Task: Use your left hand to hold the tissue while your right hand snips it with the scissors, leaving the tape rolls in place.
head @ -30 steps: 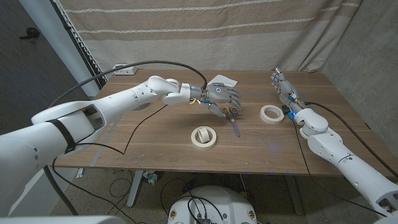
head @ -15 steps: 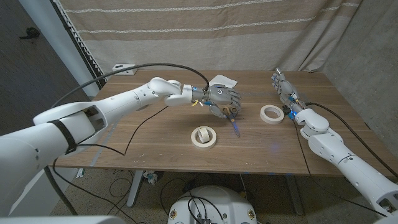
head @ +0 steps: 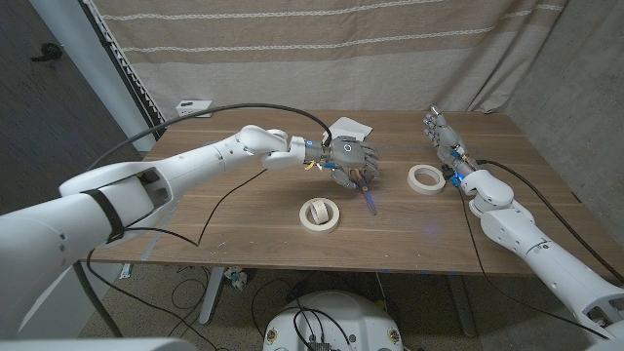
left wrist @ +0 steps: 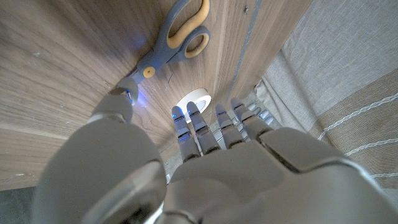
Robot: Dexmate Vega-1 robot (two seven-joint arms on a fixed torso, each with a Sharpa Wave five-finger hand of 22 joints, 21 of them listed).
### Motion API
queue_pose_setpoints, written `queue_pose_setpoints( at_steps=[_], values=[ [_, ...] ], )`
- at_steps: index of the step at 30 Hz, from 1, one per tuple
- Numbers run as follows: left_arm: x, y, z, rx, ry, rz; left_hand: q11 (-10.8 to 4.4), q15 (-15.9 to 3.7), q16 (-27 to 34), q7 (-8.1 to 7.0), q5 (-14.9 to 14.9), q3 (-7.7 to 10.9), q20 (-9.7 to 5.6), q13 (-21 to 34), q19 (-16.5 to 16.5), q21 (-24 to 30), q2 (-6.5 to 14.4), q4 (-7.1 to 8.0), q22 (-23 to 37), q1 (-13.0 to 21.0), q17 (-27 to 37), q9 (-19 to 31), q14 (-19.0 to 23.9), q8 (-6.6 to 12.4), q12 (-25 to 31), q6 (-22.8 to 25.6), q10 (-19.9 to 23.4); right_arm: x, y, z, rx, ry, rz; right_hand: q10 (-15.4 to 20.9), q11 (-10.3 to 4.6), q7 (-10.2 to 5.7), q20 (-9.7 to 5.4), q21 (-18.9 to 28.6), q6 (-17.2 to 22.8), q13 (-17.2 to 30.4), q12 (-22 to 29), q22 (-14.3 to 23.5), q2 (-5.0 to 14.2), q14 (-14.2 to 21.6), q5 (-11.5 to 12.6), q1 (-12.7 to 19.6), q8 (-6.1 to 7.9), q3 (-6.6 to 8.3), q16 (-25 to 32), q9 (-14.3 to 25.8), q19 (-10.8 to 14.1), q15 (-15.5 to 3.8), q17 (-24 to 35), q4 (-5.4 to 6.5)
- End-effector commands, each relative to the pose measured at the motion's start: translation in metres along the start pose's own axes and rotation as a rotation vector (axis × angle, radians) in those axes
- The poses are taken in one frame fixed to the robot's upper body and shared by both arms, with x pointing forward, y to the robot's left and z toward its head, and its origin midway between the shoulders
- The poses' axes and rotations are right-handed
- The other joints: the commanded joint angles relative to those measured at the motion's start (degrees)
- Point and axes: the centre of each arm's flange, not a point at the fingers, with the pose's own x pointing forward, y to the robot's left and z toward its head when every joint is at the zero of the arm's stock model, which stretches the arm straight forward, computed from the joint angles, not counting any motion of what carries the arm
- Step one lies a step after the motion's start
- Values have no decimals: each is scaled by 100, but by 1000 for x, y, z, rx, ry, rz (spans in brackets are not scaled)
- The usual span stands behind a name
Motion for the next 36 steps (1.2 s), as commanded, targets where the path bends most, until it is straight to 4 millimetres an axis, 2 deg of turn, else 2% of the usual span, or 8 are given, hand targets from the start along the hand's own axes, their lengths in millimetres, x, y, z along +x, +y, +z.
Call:
queue_pose_setpoints(
  at_steps=[1, 2, 3, 8, 10, 14, 16, 36],
  values=[
    [8, -5, 1, -11, -6, 4, -9, -1011, 34, 5, -12, 38, -618, 16, 17, 10, 20, 18, 15, -1, 19, -3, 10, 40, 9, 23, -20, 1, -1, 0, 3, -14, -1, -13, -19, -10, 21, -16, 12, -3, -15, 13, 13, -26, 37, 43, 5, 4, 9, 13, -9, -36, 12, -19],
    [9, -5, 1, -22, -7, 4, -10, -1016, 40, 5, -26, 33, -835, 15, 66, 14, 1, 12, 0, 0, 10, -9, 14, 48, 29, 34, -1, 2, -1, 0, 6, -14, -3, -12, -21, -10, 21, -16, 12, -3, -15, 13, 13, -26, 37, 44, 5, 5, 9, 13, -10, -32, 12, -20],
    [10, -5, 0, -27, -5, 8, -8, -1026, 34, 6, -58, 39, -919, -2, 110, -20, -12, 2, -19, 29, -11, -24, 26, 64, 66, 72, 62, 2, -1, 0, 7, -13, -3, -11, -27, -13, 20, -16, 11, -3, -15, 13, 14, -27, 38, 45, 4, 5, 8, 13, -9, -33, 12, -20],
    [14, -4, -1, -31, -5, 28, -5, -1031, 35, 7, -135, 33, -919, -47, 219, -28, -31, 14, -11, 50, -17, -48, 87, 83, 107, 175, 130, 4, 1, 4, -2, -23, 9, -18, -27, -17, 19, -16, 8, -3, -19, 13, 16, -25, 40, 48, 3, 6, 9, 13, -8, -37, 12, -21],
    [15, -4, 0, -32, -17, 35, -4, -1029, 52, 7, -133, 15, -813, -46, 304, -1, -49, 20, -4, 22, -9, -47, 158, 81, 105, 175, 120, 4, 2, 5, -1, -25, 10, -18, -29, -15, 18, -16, 8, -3, -20, 14, 18, -24, 41, 50, 3, 7, 10, 13, -7, -37, 12, -22],
    [17, -5, 5, -30, -33, 39, -6, -1026, 109, 7, -125, 9, -725, -41, 333, 9, -45, 30, 5, -3, 16, -48, 321, 68, 111, 146, 118, 4, 1, 5, -3, -24, 9, -24, -49, -19, 17, -16, 4, -3, -23, 14, 21, -23, 43, 53, 1, 9, 10, 13, -9, -38, 12, -22],
    [17, -6, 6, -31, -40, 38, -8, -1020, 170, 6, -116, 12, -590, -34, 345, 22, -25, 41, 21, -22, 49, -47, 489, 61, 117, 124, 121, 3, 1, 5, -2, -22, 8, -25, -42, -20, 17, -16, 4, -3, -24, 14, 22, -23, 44, 54, 1, 9, 10, 13, -8, -38, 12, -23],
    [20, -12, 14, -41, -85, 7, -9, -1024, 189, 6, -95, 28, -529, -9, 273, 3, -29, 20, 30, -13, 98, -46, 579, 72, 145, 130, 206, 0, -3, 6, -6, -12, -1, -17, -35, -24, 15, -17, -3, -2, -26, 14, 31, -23, 52, 63, -3, 10, 10, 14, -7, -38, 12, -24]
  ],
)
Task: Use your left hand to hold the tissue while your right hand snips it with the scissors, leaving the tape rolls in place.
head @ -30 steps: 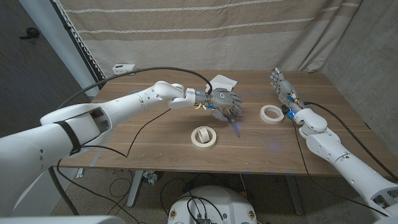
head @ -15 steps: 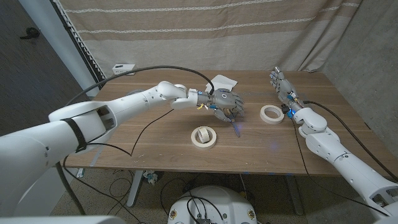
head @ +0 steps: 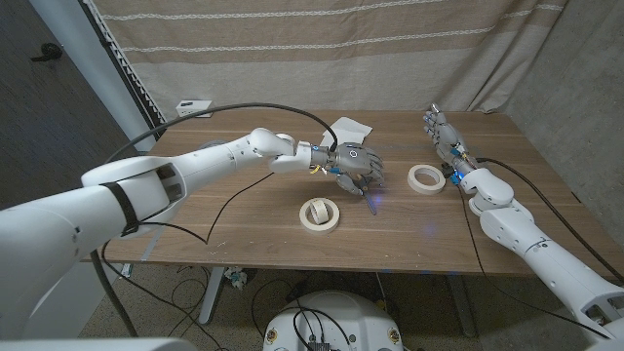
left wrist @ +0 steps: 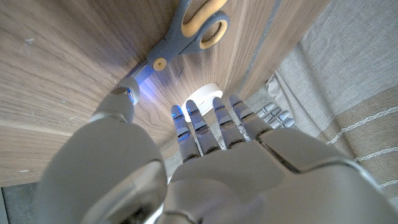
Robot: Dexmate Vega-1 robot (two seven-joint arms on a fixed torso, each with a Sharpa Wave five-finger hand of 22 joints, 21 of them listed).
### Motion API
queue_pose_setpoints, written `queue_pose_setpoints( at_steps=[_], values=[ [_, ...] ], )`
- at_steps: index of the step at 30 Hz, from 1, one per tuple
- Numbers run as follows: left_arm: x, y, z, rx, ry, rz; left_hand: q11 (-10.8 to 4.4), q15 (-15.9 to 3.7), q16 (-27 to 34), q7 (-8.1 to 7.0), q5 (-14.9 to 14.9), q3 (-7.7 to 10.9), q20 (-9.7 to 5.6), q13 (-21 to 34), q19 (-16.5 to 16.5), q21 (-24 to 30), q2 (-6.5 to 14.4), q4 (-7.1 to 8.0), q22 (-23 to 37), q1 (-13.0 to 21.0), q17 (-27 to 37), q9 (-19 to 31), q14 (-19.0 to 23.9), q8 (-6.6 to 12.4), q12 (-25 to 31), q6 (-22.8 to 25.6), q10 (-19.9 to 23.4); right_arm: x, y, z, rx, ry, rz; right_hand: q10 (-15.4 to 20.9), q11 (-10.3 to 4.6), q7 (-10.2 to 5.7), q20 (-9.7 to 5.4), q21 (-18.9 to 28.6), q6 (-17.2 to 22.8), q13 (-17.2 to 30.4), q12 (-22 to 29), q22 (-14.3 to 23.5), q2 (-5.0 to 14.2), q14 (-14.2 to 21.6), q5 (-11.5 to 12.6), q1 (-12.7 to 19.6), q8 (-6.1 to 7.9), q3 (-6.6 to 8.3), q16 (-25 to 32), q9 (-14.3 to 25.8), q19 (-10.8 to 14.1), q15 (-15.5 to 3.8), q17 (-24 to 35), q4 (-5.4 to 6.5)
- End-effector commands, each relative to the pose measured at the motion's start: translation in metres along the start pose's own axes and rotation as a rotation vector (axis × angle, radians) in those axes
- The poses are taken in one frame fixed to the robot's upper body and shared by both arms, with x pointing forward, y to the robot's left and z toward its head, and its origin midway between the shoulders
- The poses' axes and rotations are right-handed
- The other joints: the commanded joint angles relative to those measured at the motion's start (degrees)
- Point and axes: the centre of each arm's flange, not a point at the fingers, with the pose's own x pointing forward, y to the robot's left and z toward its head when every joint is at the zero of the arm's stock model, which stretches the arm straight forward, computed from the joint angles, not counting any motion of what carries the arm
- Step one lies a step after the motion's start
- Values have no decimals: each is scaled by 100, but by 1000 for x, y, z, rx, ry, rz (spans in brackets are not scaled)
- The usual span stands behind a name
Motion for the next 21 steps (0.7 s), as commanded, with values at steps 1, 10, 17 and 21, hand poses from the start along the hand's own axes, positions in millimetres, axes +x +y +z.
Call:
queue_pose_setpoints(
  at_steps=[1, 10, 17, 21],
  values=[
    [3, -5, 5, -13, -28, -19, -9, -1011, 10, -5, 23, 29, -541, 34, 15, 15, -28, 20, 28, -12, 30, 8, 33, 27, 33, 41, 63, -1, -3, 1, -6, 6, -5, 4, -14, -23, 9, -19, -4, -2, -26, 14, 31, -24, 30, 64, -3, 10, 10, 14, 0, -36, 11, -24],
    [5, -5, 7, -1, -43, -17, -9, -1016, 25, -4, 29, 41, -558, 42, 62, 37, -15, 17, 32, -3, 44, 9, 71, 45, 49, 80, 106, -2, -5, 3, -12, 5, -5, 3, -25, -23, 8, -19, -1, -2, -28, 14, 29, -24, 33, 66, -2, 8, 10, 14, 1, -39, 11, -25],
    [4, -9, 8, 0, -54, -35, -4, -1018, 57, -3, 39, 71, -552, 63, 82, 52, 11, 9, 41, 24, 71, 11, 149, 92, 102, 193, 250, -3, -4, 1, -10, 12, -11, 9, -6, -23, 8, -20, -2, -2, -27, 14, 30, -24, 35, 66, -3, 7, 10, 14, 0, -36, 12, -25],
    [5, -12, 9, -4, -53, -41, -8, -1017, 69, -2, 41, 75, -539, 70, 89, 55, 11, 9, 42, 26, 79, 10, 179, 97, 113, 209, 279, -4, -4, 1, -10, 13, -15, 4, -20, -24, 5, -20, -1, -2, -30, 14, 32, -24, 37, 67, -2, 7, 10, 14, 1, -42, 12, -25]
  ],
)
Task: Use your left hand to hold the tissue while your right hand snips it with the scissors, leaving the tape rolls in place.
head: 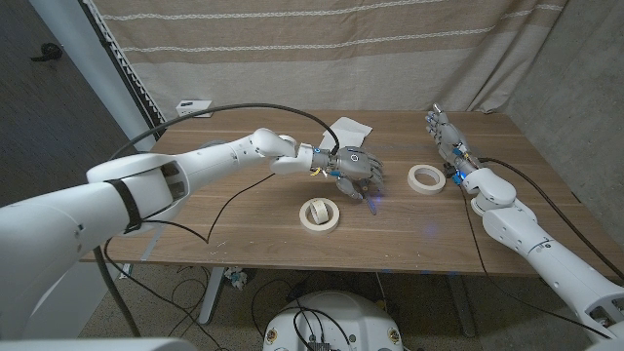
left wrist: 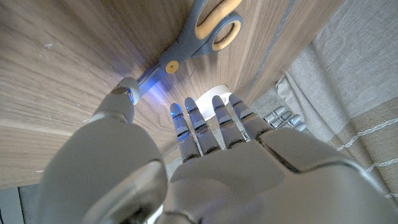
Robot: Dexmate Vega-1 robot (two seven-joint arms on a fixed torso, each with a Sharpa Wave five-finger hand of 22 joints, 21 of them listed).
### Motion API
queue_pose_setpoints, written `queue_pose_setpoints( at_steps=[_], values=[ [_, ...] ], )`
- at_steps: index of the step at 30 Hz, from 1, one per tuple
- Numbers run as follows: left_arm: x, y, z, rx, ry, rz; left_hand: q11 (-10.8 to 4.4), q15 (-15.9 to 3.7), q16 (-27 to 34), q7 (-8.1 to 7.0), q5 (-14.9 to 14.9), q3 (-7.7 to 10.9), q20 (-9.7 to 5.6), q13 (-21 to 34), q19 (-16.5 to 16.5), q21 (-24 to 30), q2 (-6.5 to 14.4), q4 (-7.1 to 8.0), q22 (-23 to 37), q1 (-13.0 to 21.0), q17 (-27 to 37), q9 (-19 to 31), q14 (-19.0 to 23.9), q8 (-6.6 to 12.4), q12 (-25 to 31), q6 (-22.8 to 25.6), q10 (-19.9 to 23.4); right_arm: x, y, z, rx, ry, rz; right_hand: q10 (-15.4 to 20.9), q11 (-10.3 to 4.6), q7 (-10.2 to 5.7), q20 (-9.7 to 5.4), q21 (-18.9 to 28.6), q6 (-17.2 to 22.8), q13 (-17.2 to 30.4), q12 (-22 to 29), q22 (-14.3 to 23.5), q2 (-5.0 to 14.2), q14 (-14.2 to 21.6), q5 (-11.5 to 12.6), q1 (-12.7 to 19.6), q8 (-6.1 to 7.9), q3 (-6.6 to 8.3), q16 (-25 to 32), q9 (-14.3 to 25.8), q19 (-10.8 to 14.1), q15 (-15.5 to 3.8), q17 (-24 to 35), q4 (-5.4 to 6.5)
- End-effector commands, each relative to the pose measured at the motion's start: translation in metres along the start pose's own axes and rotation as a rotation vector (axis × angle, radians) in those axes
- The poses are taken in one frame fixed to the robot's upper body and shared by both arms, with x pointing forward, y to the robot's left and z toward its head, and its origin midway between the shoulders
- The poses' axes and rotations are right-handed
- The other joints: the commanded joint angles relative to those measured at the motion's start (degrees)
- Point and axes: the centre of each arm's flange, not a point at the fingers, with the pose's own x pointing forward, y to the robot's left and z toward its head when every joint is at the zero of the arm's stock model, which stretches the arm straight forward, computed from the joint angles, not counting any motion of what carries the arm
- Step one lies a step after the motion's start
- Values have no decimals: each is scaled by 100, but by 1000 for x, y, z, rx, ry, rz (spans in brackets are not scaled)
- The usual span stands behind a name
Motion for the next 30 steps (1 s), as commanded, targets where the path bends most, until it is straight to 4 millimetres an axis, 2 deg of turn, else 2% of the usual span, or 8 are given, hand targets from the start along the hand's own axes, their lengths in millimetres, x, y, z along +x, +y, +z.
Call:
queue_pose_setpoints(
  at_steps=[1, 4, 7, 30],
  values=[
    [1, -7, 3, -4, -16, -18, -8, -1016, 26, -12, 41, 51, -538, 18, 39, 31, 11, -16, 15, 26, 27, 9, 61, 32, 38, 78, 81, -2, -1, 0, -3, 6, -7, 2, -23, -26, 5, -20, -2, -2, -30, 14, 30, -23, 37, 66, -3, 7, 10, 14, 1, -41, 12, -24],
    [2, -8, 3, -9, -21, -13, -9, -1016, 30, -8, 42, 55, -521, 24, 38, 31, 10, -17, 15, 27, 33, 13, 73, 50, 48, 120, 107, -2, -1, 0, -5, 10, -7, 7, -19, -26, 8, -20, -2, -1, -29, 14, 32, -25, 38, 66, -3, 7, 10, 14, 0, -42, 12, -24],
    [2, -8, 5, -15, -27, -5, -9, -1015, 31, -4, 49, 71, -518, 49, 44, 36, -5, -23, 19, 33, 55, 28, 97, 144, 63, 355, 169, -2, 0, 1, -3, 7, -7, 2, -17, -25, 8, -21, 0, -1, -31, 14, 36, -23, 40, 69, -2, 9, 10, 14, -1, -36, 12, -24],
    [10, -11, 5, -15, -43, -25, -11, -1019, 79, -7, 55, 131, -533, 113, 104, 56, -14, -30, 19, 56, 96, -6, 269, 254, 156, 748, 478, -1, 2, 0, 16, 4, 8, 4, -24, -23, 1, -14, 3, -1, -34, 14, 69, -25, 58, 124, 3, 33, 9, 13, 21, -52, 10, -45]
  ],
)
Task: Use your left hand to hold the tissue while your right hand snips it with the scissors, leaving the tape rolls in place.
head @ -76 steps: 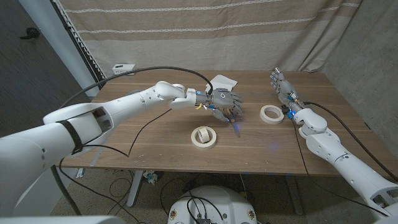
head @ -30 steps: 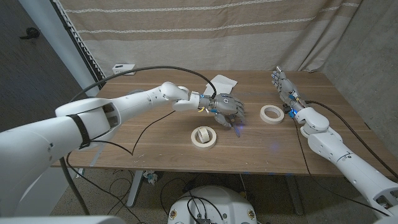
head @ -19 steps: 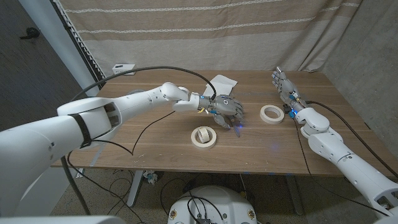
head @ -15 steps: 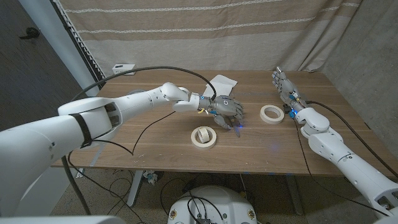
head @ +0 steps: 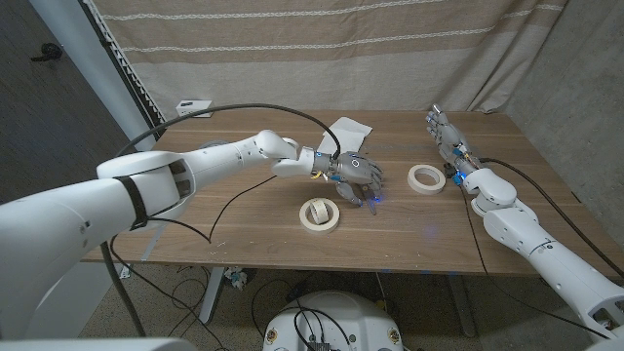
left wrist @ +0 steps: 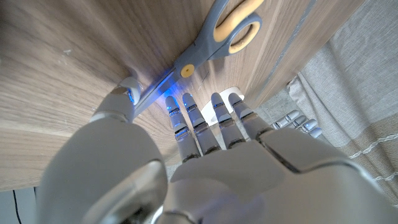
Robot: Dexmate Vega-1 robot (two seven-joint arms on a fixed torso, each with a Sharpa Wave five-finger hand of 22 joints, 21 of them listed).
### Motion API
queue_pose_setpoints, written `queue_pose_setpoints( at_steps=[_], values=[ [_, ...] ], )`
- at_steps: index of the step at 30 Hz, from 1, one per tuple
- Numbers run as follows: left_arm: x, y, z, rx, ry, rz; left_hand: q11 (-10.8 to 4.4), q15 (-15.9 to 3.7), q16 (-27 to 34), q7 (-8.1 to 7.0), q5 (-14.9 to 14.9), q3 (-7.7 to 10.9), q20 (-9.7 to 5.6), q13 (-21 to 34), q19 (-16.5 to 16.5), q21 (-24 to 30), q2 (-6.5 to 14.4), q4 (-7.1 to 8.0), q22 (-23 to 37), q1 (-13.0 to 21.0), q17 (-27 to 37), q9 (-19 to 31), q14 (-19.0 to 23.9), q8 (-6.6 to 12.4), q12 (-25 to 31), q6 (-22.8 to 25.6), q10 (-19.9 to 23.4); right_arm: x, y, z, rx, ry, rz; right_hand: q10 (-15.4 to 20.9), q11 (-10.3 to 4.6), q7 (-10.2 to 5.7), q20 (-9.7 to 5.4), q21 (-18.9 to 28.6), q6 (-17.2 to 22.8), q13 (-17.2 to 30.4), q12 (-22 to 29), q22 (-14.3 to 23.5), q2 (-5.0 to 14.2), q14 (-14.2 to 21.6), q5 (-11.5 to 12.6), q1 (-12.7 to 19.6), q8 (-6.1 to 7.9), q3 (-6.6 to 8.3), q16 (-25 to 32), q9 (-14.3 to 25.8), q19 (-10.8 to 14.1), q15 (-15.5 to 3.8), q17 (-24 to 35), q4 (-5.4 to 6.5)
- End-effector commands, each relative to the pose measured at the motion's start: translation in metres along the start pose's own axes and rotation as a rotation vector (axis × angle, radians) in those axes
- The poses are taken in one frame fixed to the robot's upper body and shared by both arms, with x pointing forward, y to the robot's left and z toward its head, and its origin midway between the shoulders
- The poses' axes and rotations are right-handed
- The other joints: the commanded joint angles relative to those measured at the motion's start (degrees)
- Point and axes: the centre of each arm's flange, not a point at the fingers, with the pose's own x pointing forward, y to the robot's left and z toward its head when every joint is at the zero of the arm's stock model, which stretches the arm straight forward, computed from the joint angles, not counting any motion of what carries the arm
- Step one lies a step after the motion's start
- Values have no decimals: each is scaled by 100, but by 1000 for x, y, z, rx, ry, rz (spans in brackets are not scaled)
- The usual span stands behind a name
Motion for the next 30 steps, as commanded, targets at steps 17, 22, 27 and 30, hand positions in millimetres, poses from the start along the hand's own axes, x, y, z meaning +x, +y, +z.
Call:
queue_pose_setpoints(
  at_steps=[17, 22, 27, 30],
  values=[
    [6, -11, 4, -16, -20, -35, -1, -1027, 38, -9, 16, 86, -525, 58, 83, 65, -10, -9, 18, 108, 26, -21, 134, 60, 66, 210, 228, 2, 0, -3, 28, 7, 29, -31, -28, -41, 14, -26, -5, -1, -16, 15, 37, -61, 69, 93, 0, 21, -2, 12, -10, -43, 11, -27],
    [10, -14, 8, -10, -23, -41, 1, -1038, 42, -9, 17, 128, -547, 69, 140, 80, -10, -46, 16, 195, 28, -30, 175, 79, 81, 284, 294, 3, 1, -2, 31, -2, 37, -25, -11, -44, 13, -26, -4, 0, -14, 15, 43, -64, 71, 99, 0, 23, -1, 11, -12, -46, 11, -28],
    [13, -15, 9, -15, -22, -56, 4, -1034, 17, -15, 13, 170, -525, 77, 137, 67, -53, -95, 11, 323, 20, -44, 174, 32, 60, 212, 285, 3, 1, -2, 36, -5, 39, -30, -24, -47, 13, -27, -6, 0, -16, 16, 48, -66, 73, 103, -2, 25, -1, 11, -14, -48, 11, -29],
    [14, -17, 11, -11, -19, -63, 1, -1035, 17, -15, 11, 187, -476, 82, 123, 61, -51, -91, 13, 356, 21, -48, 190, 14, 57, 186, 294, 2, 1, -1, 36, -4, 37, -26, -23, -49, 13, -27, -7, 0, -14, 16, 51, -66, 74, 105, -2, 26, 0, 10, -15, -50, 11, -29]
  ],
)
